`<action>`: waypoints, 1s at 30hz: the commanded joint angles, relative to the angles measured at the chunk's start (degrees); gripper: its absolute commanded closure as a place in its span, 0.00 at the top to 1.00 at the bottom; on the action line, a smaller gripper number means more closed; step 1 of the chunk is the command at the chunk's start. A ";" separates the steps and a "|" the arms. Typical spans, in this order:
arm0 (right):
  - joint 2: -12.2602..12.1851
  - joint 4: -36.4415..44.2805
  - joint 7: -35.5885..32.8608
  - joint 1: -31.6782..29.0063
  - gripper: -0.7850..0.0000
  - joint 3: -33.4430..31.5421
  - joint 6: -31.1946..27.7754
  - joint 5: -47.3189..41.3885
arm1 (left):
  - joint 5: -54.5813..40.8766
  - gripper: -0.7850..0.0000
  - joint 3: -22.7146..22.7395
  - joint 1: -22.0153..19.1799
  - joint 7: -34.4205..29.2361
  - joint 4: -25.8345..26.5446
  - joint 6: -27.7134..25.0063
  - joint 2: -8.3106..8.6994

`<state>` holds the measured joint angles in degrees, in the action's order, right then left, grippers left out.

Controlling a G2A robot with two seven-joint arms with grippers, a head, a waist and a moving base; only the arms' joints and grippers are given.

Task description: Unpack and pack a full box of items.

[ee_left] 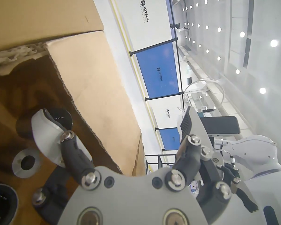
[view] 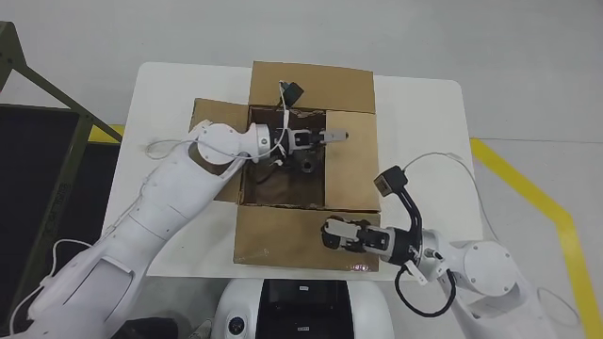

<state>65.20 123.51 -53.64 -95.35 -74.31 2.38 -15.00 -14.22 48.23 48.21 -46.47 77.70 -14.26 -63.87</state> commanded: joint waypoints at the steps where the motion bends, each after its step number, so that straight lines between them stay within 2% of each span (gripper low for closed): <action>1: -0.07 -0.22 0.06 0.08 1.00 0.38 0.20 -0.03 | -0.10 1.00 -0.33 -0.29 1.24 -0.92 -0.66 -0.40; 6: -0.24 -1.02 -0.13 0.63 1.00 1.42 0.88 -0.12 | -1.26 1.00 -0.50 -1.34 3.24 -2.17 -2.37 -1.30; 14: -0.57 -2.56 0.28 1.09 1.00 1.62 2.07 -0.91 | -5.51 1.00 1.45 -2.24 3.13 -0.19 -4.48 -1.95; 24: -0.95 -4.92 2.06 1.98 1.00 1.80 2.34 0.16 | -6.46 1.00 2.59 -2.51 1.94 2.70 -2.78 -2.40; 30: -1.05 -5.70 6.09 2.75 1.00 2.00 1.55 3.43 | -6.55 1.00 1.87 -3.50 2.04 2.98 -2.58 -3.17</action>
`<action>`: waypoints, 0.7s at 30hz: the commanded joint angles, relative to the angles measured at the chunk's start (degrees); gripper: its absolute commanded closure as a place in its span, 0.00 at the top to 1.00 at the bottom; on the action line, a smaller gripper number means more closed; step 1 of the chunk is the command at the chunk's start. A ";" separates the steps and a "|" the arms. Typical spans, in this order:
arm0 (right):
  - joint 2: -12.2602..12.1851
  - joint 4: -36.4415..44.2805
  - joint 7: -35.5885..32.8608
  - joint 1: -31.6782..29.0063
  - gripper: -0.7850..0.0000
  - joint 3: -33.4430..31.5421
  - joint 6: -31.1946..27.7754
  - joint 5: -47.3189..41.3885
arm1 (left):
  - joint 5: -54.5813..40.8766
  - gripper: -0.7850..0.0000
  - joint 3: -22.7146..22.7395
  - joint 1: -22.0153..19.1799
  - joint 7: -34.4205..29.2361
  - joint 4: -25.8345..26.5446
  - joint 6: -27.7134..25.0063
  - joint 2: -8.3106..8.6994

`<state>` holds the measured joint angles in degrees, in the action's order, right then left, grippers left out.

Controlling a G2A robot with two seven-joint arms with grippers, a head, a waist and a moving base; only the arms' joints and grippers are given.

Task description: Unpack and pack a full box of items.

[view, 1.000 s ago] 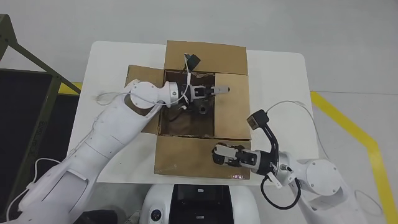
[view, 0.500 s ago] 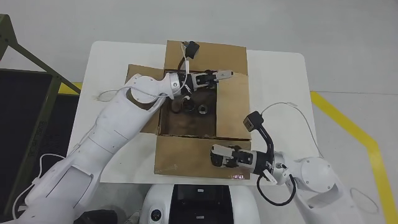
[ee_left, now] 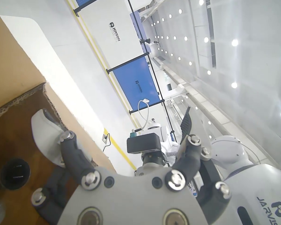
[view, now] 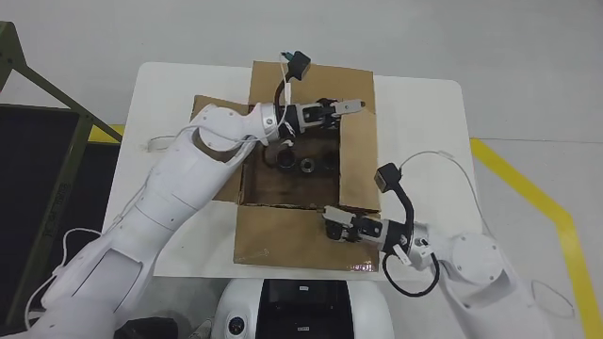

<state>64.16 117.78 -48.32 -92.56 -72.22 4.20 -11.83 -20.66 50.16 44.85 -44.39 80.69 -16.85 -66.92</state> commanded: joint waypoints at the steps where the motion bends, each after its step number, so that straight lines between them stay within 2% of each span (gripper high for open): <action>1: -0.04 0.08 1.45 -0.19 1.00 -0.28 -0.57 0.44 | -0.17 1.00 -0.07 -0.26 -0.13 -0.01 -0.03 -0.21; 11: -0.61 4.18 7.11 -4.73 1.00 -4.35 -4.43 2.45 | 2.63 1.00 2.24 0.61 -1.28 1.17 -1.96 -0.02; 21: -1.16 9.03 11.14 -8.90 1.00 -8.20 -3.84 6.07 | 9.48 1.00 10.09 5.23 -3.95 6.88 -3.78 2.28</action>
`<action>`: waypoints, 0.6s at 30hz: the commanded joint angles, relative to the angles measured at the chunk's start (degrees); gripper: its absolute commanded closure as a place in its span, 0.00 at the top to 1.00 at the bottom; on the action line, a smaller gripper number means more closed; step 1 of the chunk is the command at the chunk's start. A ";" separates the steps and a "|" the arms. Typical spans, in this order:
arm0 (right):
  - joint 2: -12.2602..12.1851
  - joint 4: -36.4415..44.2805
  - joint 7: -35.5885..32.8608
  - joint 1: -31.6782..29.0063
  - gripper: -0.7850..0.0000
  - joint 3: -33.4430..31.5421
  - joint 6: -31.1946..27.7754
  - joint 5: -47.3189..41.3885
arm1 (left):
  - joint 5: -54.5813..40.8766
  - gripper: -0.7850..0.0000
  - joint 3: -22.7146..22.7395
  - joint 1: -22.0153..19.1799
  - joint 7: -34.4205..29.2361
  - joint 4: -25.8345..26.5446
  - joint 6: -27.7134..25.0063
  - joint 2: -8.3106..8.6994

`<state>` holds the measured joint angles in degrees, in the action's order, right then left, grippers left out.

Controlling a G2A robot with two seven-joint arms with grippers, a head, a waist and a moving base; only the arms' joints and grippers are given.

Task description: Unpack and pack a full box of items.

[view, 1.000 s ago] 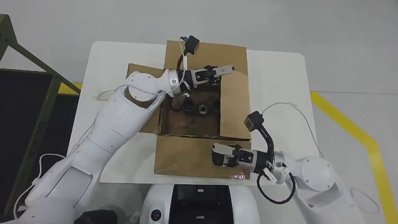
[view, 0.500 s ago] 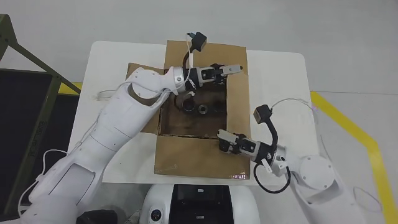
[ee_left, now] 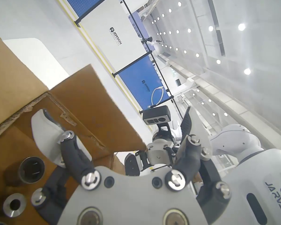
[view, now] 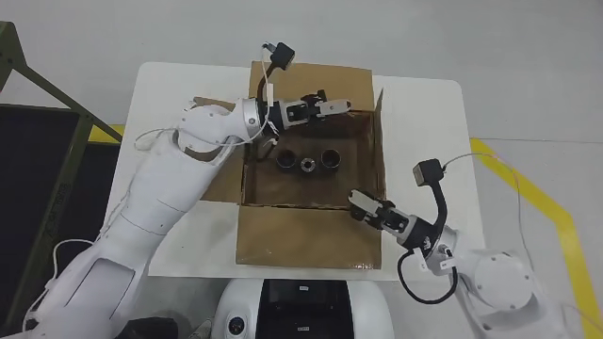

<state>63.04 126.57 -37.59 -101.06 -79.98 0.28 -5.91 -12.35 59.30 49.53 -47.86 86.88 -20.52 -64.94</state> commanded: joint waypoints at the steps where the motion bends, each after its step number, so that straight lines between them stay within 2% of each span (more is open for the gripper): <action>1: -0.07 0.36 0.95 -0.74 1.00 -0.88 0.07 0.18 | 1.88 1.00 1.76 1.06 -0.84 1.24 -0.22 0.54; 10: -0.23 1.24 7.15 -4.04 1.00 -5.67 -0.36 1.56 | 3.04 1.00 10.05 4.85 -6.08 5.72 -0.59 2.64; 12: -0.33 0.90 9.60 -4.83 1.00 -7.59 1.48 4.69 | 3.18 1.00 11.88 6.06 -8.15 6.26 -0.38 3.18; 18: -0.31 -0.82 12.04 -5.12 1.00 -9.17 4.06 5.84 | 1.56 1.00 17.78 8.52 -15.74 6.13 0.79 4.80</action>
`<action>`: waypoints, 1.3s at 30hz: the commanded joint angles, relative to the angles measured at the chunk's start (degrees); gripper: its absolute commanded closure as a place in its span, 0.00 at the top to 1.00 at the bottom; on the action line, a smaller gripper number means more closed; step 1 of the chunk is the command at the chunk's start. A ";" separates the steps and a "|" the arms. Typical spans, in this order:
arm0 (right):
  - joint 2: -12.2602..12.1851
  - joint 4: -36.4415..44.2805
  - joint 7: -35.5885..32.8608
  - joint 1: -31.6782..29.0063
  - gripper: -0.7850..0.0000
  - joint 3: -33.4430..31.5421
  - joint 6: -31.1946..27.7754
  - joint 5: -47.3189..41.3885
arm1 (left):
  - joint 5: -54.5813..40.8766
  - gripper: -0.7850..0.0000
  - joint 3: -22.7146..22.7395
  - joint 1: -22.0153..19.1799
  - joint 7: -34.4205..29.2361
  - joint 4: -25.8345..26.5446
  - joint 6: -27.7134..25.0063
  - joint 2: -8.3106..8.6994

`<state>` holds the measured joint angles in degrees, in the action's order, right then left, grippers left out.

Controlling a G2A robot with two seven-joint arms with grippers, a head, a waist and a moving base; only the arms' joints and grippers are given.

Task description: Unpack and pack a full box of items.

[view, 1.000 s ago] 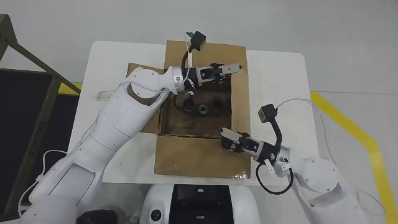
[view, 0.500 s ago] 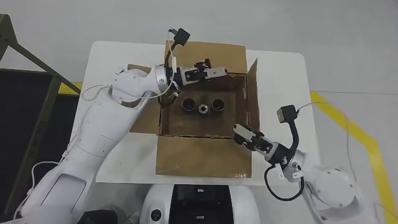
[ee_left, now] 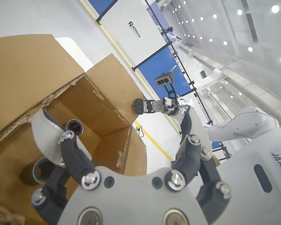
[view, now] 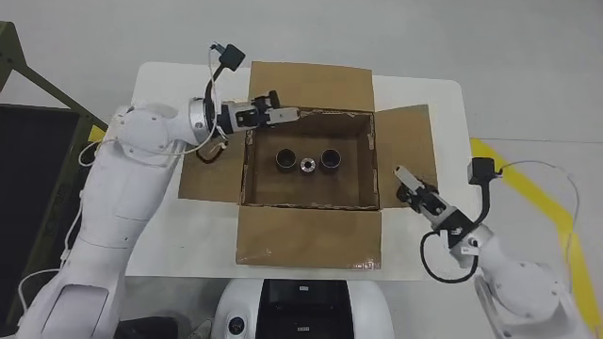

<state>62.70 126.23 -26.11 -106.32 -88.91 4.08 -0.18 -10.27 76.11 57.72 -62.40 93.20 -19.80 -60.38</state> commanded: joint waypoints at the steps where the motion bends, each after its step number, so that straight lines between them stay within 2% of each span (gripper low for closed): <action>1: 0.05 -0.81 0.89 0.28 1.00 -0.31 0.51 0.11 | -1.01 1.00 2.19 0.57 -2.38 -0.61 0.12 0.52; 5: 0.18 -2.62 1.83 1.18 1.00 -0.34 0.52 -0.92 | -2.98 1.00 7.11 1.28 -7.29 -2.40 -0.19 1.65; 9: 0.34 -4.65 2.41 2.58 1.00 0.62 0.74 -1.44 | -5.39 1.00 12.54 0.97 -14.43 -6.29 -0.58 2.99; 16: 0.69 -8.36 2.94 5.99 1.00 3.54 1.82 -1.94 | -7.99 1.00 19.50 -0.58 -19.57 -12.41 -1.19 4.78; 18: 0.76 -9.15 2.83 6.94 1.00 4.20 2.26 -1.83 | -11.19 1.00 20.47 -1.11 -21.12 -14.26 0.06 5.07; 28: 1.04 -10.94 3.36 9.45 1.00 5.98 4.07 -1.21 | -11.11 1.00 21.96 -5.85 -22.99 -20.36 0.91 7.05; 32: 1.19 -12.05 3.74 10.15 1.00 6.87 4.05 -1.19 | -16.70 1.00 22.03 -9.09 -24.77 -25.15 5.57 7.41; 36: 1.34 -13.14 3.91 10.96 1.00 7.82 4.00 -0.93 | -16.95 1.00 21.65 -11.49 -25.05 -28.31 5.69 7.81; 39: 1.45 -14.04 3.80 11.59 1.00 8.34 3.70 -1.40 | -16.91 1.00 21.60 -11.62 -25.11 -28.49 5.63 7.84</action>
<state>64.11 112.45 -22.16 -94.93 -80.71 7.94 -1.13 -27.21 97.70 46.05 -87.52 64.63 -14.16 -52.53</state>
